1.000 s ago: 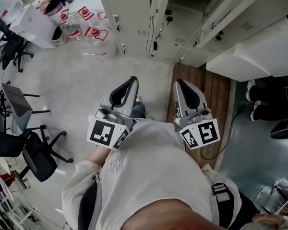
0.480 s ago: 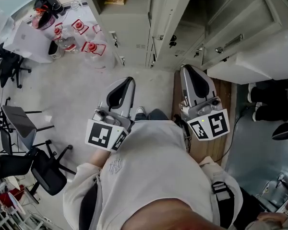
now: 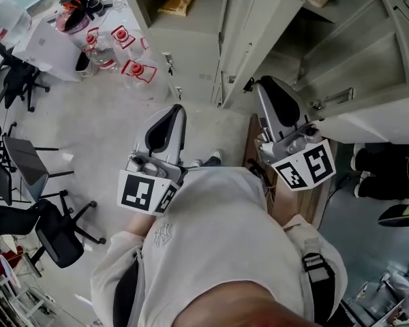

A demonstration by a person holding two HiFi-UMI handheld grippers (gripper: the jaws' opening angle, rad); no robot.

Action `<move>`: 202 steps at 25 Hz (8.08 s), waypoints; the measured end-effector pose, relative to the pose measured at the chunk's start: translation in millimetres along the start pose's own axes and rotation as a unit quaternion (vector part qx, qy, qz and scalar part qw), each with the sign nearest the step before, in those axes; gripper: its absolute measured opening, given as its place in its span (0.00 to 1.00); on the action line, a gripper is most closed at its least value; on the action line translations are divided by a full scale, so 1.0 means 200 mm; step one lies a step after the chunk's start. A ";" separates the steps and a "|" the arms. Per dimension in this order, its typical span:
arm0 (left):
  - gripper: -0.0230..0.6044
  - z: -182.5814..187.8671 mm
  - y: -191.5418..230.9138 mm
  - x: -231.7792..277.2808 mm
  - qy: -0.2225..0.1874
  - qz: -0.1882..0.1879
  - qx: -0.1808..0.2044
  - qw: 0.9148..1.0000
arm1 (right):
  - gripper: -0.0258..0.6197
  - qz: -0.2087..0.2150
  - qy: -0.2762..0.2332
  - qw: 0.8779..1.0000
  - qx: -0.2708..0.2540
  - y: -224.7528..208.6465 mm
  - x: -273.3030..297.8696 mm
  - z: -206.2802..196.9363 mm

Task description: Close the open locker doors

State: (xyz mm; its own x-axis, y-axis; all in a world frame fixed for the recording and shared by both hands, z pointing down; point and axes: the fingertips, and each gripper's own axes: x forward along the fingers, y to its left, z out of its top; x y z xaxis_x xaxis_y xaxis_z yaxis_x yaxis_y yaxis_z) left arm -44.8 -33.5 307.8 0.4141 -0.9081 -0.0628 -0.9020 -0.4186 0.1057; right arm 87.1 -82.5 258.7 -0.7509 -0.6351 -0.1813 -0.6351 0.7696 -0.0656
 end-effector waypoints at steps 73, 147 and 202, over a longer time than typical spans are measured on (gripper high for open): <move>0.04 0.14 1.22 0.17 -0.012 0.031 -0.010 0.999 | 0.08 -0.057 0.021 0.996 -0.067 -0.03 1.80 -0.32; 0.04 -0.07 -0.44 0.51 0.004 -0.135 -0.015 0.991 | 0.09 -0.010 -0.014 1.000 -0.025 -0.42 -0.41 0.10; 0.04 0.09 0.37 0.73 -0.010 -0.130 -0.019 0.991 | 0.09 -0.208 0.065 0.970 -0.110 -0.87 0.75 -0.11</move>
State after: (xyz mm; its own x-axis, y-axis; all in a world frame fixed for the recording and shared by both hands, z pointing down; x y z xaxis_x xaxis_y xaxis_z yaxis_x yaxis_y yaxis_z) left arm -52.3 -197.3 289.1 0.6286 -0.7694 -0.1133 -0.7598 -0.6387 0.1214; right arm 81.3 -313.3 263.7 -0.4291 -0.9014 -0.0578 -0.9004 0.4218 0.1063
